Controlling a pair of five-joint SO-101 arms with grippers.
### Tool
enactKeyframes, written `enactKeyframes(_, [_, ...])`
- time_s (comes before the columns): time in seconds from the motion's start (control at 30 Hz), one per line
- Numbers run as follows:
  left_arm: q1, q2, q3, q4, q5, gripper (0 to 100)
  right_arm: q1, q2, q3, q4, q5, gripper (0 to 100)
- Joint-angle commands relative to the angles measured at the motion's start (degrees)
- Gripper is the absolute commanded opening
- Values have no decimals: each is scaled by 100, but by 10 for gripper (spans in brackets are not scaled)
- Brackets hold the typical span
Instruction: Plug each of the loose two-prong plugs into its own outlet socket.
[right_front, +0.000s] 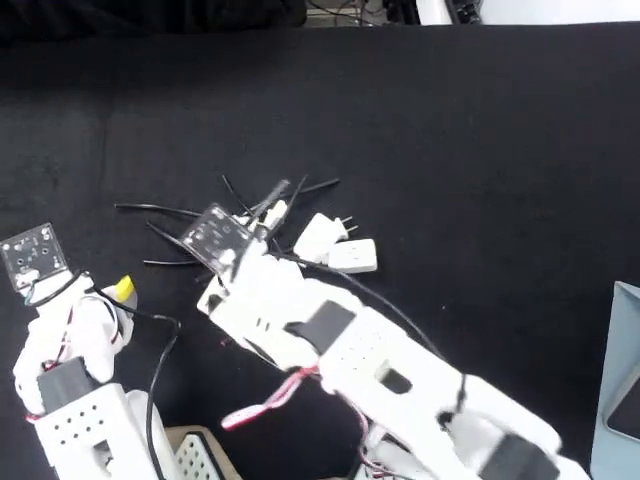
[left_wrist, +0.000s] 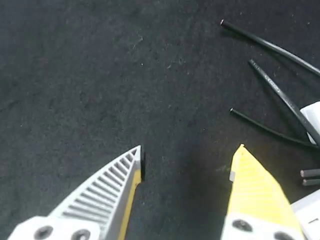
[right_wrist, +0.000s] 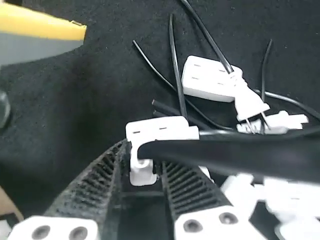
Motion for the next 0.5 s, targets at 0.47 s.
enactKeyframes(0.47, [-31, -396, 75, 70, 26, 284, -202, 1446, -453, -1345, 457, 14])
